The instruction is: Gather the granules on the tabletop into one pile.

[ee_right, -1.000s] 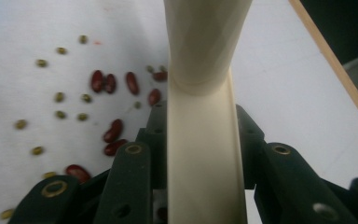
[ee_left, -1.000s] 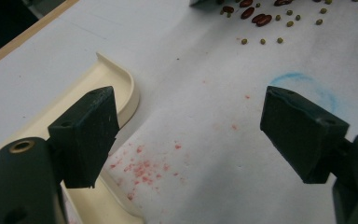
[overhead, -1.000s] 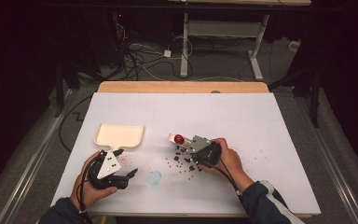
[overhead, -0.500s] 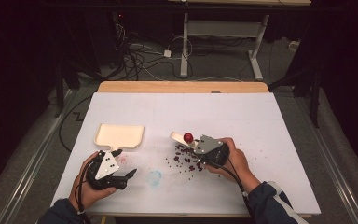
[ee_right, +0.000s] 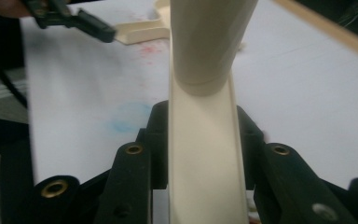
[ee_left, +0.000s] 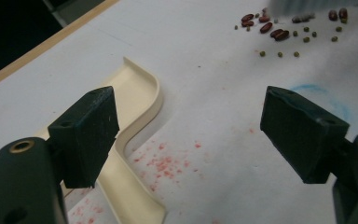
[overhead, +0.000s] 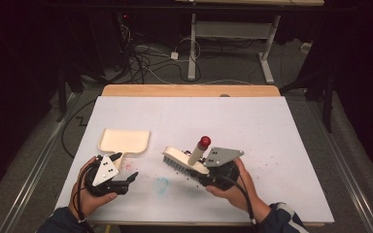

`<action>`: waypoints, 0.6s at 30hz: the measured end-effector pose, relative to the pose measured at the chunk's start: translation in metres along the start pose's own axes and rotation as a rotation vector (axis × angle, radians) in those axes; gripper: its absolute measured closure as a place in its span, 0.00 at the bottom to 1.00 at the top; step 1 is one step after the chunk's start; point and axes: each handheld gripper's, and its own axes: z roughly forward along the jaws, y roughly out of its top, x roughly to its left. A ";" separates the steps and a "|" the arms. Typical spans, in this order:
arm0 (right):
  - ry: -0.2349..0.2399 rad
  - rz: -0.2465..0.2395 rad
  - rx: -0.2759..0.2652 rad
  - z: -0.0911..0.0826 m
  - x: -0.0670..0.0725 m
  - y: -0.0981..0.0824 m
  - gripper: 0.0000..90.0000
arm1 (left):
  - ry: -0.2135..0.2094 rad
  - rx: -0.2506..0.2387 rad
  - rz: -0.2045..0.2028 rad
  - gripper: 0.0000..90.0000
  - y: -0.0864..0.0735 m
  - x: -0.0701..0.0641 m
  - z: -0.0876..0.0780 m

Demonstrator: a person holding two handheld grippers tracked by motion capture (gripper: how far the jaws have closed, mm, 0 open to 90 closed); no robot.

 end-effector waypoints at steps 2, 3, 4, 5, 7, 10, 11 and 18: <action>0.062 0.055 0.017 0.011 0.009 -0.002 0.75 | 0.005 -0.002 -0.008 0.20 -0.001 0.001 -0.001; 0.080 0.070 0.036 0.016 0.014 -0.003 0.75 | 0.010 -0.004 -0.016 0.20 -0.001 0.003 -0.001; 0.079 0.066 0.048 0.021 0.017 -0.004 0.75 | 0.012 -0.005 -0.023 0.20 -0.002 0.004 -0.001; 0.079 0.066 0.048 0.021 0.017 -0.004 0.75 | 0.016 -0.011 -0.017 0.20 -0.002 0.005 -0.001; 0.074 0.065 0.072 0.036 0.019 -0.008 0.75 | 0.018 -0.007 -0.022 0.20 -0.003 0.006 -0.001; 0.059 0.083 0.074 0.041 0.014 -0.010 0.75 | 0.005 -0.012 -0.027 0.21 -0.002 0.005 -0.001; 0.042 0.108 0.069 0.043 0.006 -0.011 0.75 | 0.001 -0.011 -0.025 0.21 -0.002 0.004 0.000; -0.018 0.214 0.058 0.049 -0.019 -0.018 0.75 | -0.023 0.004 -0.021 0.21 -0.002 0.002 0.003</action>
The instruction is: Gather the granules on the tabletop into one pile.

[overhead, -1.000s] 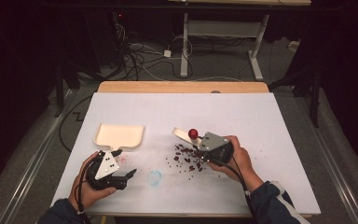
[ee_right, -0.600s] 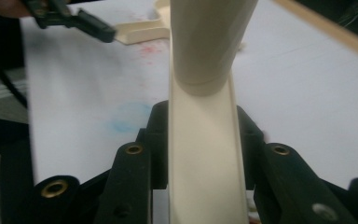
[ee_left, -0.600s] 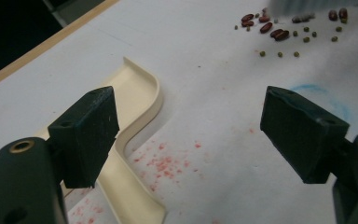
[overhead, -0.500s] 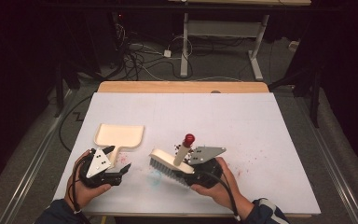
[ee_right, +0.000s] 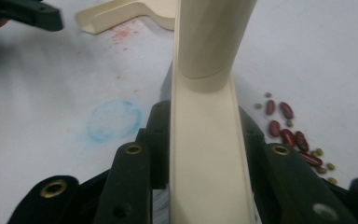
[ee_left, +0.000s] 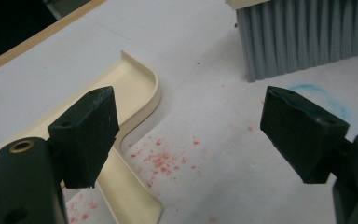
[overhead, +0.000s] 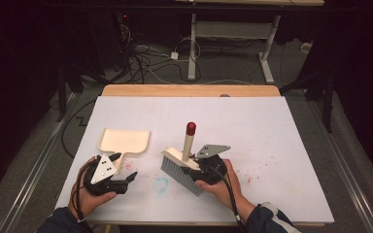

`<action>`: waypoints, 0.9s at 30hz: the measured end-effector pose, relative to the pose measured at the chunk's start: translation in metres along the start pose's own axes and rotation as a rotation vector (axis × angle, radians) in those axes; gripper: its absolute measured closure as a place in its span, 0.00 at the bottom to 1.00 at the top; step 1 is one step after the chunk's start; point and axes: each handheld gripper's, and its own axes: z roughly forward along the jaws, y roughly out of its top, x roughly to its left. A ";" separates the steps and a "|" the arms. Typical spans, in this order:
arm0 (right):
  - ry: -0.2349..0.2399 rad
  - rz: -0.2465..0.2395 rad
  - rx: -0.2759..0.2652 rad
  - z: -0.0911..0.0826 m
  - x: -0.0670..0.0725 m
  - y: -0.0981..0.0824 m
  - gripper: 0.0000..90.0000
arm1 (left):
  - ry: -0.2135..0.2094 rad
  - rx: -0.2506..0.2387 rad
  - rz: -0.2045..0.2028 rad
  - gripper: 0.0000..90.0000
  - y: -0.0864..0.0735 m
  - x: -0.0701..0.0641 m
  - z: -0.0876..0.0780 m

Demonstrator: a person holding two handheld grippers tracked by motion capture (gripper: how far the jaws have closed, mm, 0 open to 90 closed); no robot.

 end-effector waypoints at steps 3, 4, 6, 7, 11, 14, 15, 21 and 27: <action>-0.036 0.020 -0.012 -0.001 -0.006 0.000 0.75 | -0.004 0.006 0.003 0.20 0.000 0.000 0.001; -0.052 0.016 -0.015 -0.002 -0.007 0.000 0.75 | -0.006 0.008 0.004 0.20 0.000 0.000 0.001; -0.068 0.014 -0.019 -0.003 -0.009 0.000 0.75 | -0.006 0.010 0.006 0.21 0.000 -0.001 0.001; -0.079 0.026 -0.025 -0.004 -0.011 0.001 0.75 | -0.005 0.010 0.006 0.21 0.000 -0.001 0.001; -0.103 0.053 -0.021 -0.008 -0.021 0.000 0.75 | -0.001 0.011 0.008 0.20 0.000 0.000 0.001; -0.118 0.056 -0.023 -0.012 -0.026 0.001 0.75 | -0.006 0.019 0.002 0.21 -0.001 -0.002 0.001; -0.116 0.053 -0.034 -0.013 -0.027 0.001 0.75 | -0.009 0.021 0.003 0.21 -0.001 -0.002 0.001; -0.045 0.034 -0.095 -0.025 -0.032 0.005 0.75 | -0.016 0.033 0.009 0.20 -0.001 -0.002 0.003; -0.009 -0.078 -0.094 -0.053 -0.026 0.009 0.75 | -0.015 0.038 0.013 0.20 -0.001 -0.003 0.003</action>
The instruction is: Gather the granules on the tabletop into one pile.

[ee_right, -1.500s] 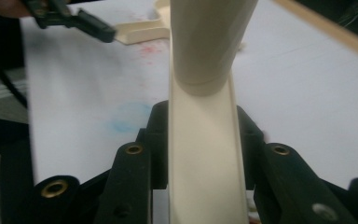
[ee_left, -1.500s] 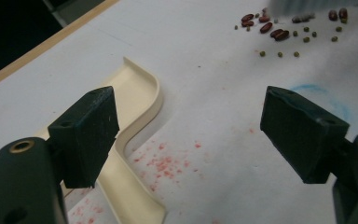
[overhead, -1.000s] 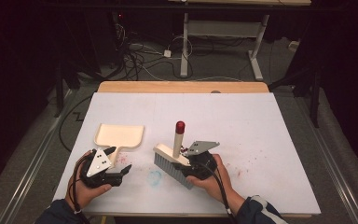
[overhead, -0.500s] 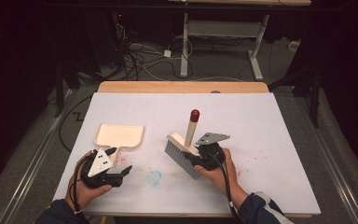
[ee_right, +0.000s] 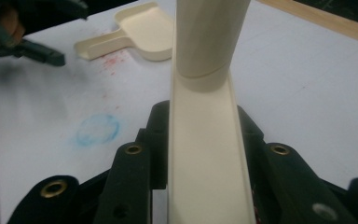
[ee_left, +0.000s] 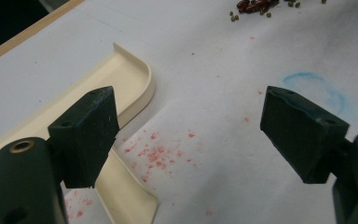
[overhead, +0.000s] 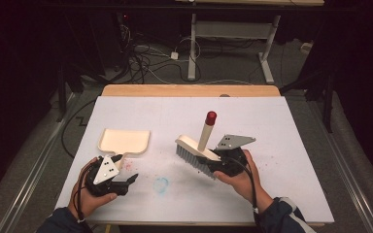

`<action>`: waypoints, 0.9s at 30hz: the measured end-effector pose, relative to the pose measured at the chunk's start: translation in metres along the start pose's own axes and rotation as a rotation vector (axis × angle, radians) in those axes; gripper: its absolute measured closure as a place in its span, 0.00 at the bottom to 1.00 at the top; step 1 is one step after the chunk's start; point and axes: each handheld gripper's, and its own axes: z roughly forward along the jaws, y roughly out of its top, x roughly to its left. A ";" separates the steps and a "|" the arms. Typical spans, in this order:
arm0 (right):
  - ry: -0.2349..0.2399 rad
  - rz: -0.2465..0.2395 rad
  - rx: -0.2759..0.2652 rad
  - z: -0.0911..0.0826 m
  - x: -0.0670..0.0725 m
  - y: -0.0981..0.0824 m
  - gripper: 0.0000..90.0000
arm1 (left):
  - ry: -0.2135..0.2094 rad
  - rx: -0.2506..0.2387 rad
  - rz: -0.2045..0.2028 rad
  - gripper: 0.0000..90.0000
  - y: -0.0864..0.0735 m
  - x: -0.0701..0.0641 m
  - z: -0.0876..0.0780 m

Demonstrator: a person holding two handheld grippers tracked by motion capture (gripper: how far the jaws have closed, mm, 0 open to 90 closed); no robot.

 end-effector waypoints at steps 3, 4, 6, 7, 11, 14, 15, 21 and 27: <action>0.050 -0.077 0.011 -0.020 0.003 0.000 0.75 | 0.000 0.002 0.002 0.21 0.000 0.000 0.000; 0.102 -0.125 0.024 -0.032 0.004 -0.004 0.75 | -0.001 0.004 0.002 0.20 0.000 0.000 0.000; 0.140 -0.175 0.030 -0.038 0.003 -0.008 0.75 | -0.003 0.007 0.002 0.21 -0.001 0.000 0.000; 0.161 -0.211 0.038 -0.043 0.003 -0.013 0.75 | -0.004 0.010 0.003 0.21 -0.001 0.000 0.000; 0.240 -0.302 0.100 -0.056 0.002 -0.033 0.75 | -0.005 0.013 0.012 0.21 0.000 -0.002 0.001; 0.289 -0.343 0.140 -0.060 -0.004 -0.046 0.75 | -0.009 0.018 0.016 0.20 0.001 -0.003 0.003; 0.300 -0.346 0.149 -0.061 -0.007 -0.050 0.75 | -0.011 0.021 0.017 0.21 0.001 -0.003 0.004; 0.324 -0.308 0.112 -0.043 -0.035 -0.057 0.75 | -0.032 0.016 0.020 0.21 0.003 -0.003 0.007; 0.357 -0.328 0.096 -0.017 -0.047 -0.045 0.75 | -0.058 0.016 -0.004 0.20 0.004 -0.005 0.010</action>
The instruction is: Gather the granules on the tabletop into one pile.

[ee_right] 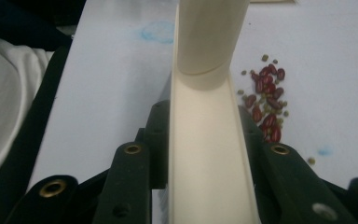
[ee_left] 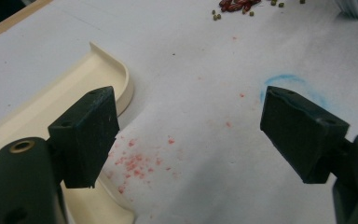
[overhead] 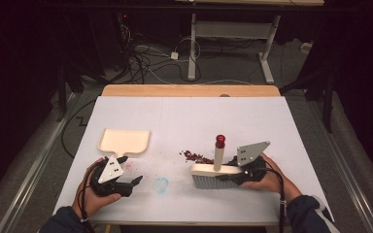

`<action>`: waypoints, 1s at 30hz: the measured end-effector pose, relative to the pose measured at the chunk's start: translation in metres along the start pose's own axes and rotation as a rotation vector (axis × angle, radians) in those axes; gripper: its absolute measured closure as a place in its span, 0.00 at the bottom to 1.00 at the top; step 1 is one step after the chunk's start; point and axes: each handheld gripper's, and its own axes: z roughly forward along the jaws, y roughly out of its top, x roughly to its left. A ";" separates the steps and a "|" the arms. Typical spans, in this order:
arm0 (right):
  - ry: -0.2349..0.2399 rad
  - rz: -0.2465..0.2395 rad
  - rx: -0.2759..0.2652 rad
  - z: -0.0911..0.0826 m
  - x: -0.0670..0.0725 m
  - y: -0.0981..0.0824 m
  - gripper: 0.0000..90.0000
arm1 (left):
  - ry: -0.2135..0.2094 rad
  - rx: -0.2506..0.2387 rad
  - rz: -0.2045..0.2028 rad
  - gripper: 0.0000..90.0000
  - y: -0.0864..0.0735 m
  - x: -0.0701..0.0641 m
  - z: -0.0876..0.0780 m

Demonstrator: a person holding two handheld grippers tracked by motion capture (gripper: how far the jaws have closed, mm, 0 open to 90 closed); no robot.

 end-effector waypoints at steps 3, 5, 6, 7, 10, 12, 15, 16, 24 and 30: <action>0.019 -0.001 0.002 0.014 -0.013 0.007 0.74 | -0.006 0.000 -0.001 0.21 0.000 0.000 0.001; 0.033 0.009 -0.012 0.021 -0.019 0.010 0.74 | -0.008 0.000 -0.002 0.20 0.000 0.000 0.001; 0.031 0.015 -0.022 0.025 -0.024 0.013 0.74 | -0.010 -0.001 -0.004 0.21 0.000 0.000 0.001; 0.031 0.015 -0.022 0.025 -0.024 0.013 0.74 | -0.012 -0.003 -0.010 0.21 0.000 0.000 0.000; 0.026 0.031 -0.051 0.028 -0.029 0.016 0.74 | -0.020 -0.011 -0.029 0.21 0.000 0.002 -0.001; 0.024 0.037 -0.070 0.029 -0.031 0.017 0.74 | -0.021 -0.013 -0.035 0.21 0.000 0.002 -0.001; 0.013 0.058 -0.079 0.030 -0.033 0.017 0.74 | -0.021 -0.013 -0.035 0.21 0.000 0.002 -0.001; 0.009 0.059 -0.084 0.030 -0.033 0.017 0.74 | -0.022 -0.014 -0.035 0.21 0.000 0.002 -0.001; -0.056 0.090 -0.122 0.029 -0.036 0.018 0.74 | -0.023 -0.014 -0.034 0.21 0.001 0.002 0.000; -0.115 0.112 -0.187 0.023 -0.032 0.022 0.75 | -0.019 -0.017 -0.030 0.21 0.000 0.002 -0.001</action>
